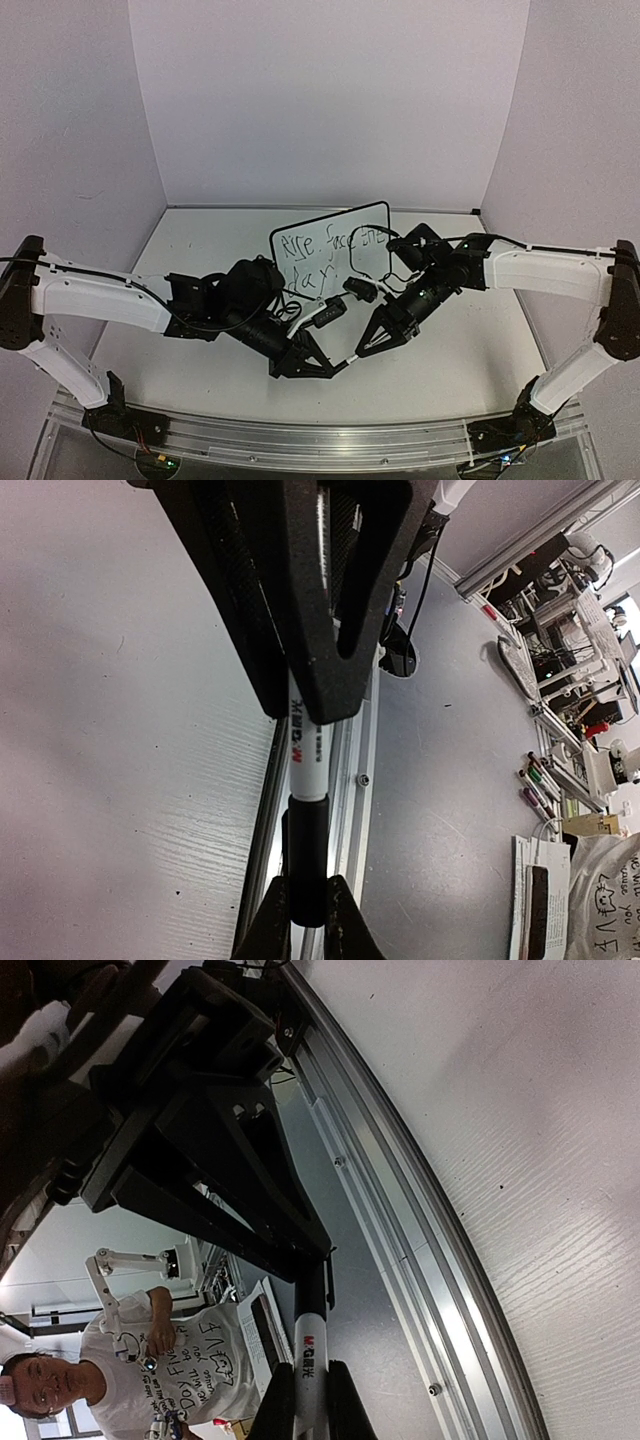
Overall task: Write a sentence on the whiteboard
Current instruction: Insert the whiteboard marker without the cap into the pen cap.
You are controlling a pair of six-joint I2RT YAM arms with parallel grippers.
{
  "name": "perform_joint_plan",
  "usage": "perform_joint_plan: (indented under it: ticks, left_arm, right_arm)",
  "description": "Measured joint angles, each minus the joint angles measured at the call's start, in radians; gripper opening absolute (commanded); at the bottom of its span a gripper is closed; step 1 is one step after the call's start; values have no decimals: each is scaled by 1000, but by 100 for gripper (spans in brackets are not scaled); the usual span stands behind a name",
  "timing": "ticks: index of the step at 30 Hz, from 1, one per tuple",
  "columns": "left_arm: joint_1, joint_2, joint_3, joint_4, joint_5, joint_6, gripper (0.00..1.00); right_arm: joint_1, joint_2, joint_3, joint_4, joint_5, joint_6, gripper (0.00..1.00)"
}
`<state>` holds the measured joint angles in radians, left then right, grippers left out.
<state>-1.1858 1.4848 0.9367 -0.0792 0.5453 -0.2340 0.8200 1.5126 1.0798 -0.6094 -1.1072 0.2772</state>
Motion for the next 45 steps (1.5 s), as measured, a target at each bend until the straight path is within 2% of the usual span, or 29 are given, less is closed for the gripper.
perform_joint_plan:
  ticks: [32, 34, 37, 40, 45]
  left_arm:
    - [0, 44, 51, -56, -1, 28, 1]
    - [0, 44, 51, -60, -16, 33, 9]
    - [4, 43, 51, -58, -70, 45, 35]
    - [28, 16, 54, 0, -145, 49, 55]
    - [117, -130, 23, 21, -252, 23, 71]
  right_arm:
    - [2, 11, -3, -3, 20, 16, 0]
    - [4, 7, -3, 1, 43, 20, 0]
    - [5, -16, -3, 16, 110, 35, 0]
    - [-14, -55, -25, 56, 208, 52, 0]
    - [-150, -181, -95, 71, 384, 90, 0]
